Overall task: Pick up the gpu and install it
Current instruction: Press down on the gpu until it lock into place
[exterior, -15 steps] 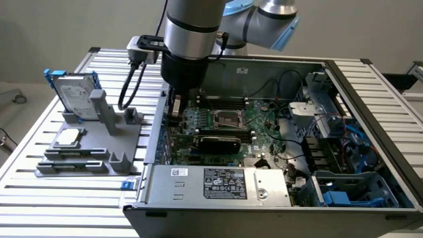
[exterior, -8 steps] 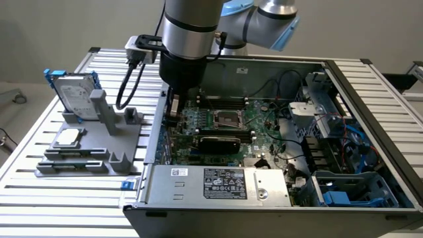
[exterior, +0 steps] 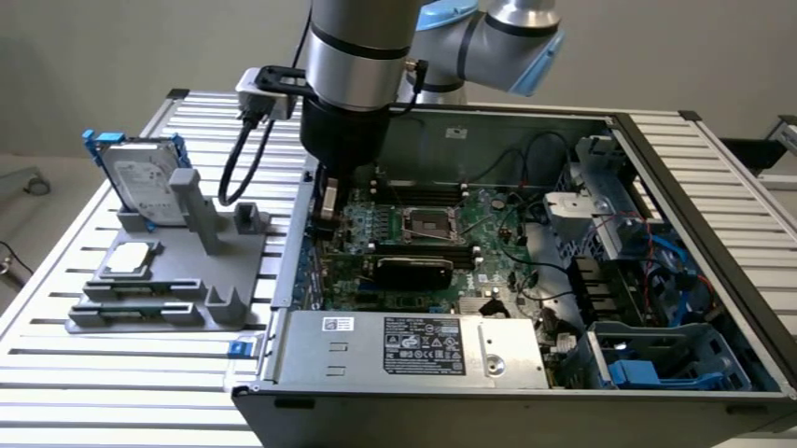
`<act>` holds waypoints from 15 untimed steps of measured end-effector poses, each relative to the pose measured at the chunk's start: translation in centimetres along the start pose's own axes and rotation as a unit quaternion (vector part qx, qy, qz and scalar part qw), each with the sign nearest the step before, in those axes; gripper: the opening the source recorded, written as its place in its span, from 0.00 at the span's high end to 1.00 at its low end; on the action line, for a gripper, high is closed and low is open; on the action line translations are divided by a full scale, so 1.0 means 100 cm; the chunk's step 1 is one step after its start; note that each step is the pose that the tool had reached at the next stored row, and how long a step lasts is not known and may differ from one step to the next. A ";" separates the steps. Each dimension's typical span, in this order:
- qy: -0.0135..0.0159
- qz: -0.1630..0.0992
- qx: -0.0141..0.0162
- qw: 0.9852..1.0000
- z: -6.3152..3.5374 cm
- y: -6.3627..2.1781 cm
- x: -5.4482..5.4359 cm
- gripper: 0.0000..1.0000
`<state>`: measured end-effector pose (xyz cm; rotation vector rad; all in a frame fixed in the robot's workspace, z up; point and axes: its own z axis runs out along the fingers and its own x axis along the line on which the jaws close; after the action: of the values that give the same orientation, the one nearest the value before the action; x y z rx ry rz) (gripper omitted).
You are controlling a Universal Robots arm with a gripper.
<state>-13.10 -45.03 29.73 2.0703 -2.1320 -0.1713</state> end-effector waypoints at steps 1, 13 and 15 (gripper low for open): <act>0.000 0.000 0.000 1.000 0.0000 -0.0001 0.000 0.89; 0.000 0.000 0.000 1.000 -0.0140 -0.0312 -0.001 0.89; 0.000 0.000 0.001 1.000 -0.0155 -0.0384 -0.001 0.89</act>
<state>-9.03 -45.03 30.49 2.0715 -2.1320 -0.1689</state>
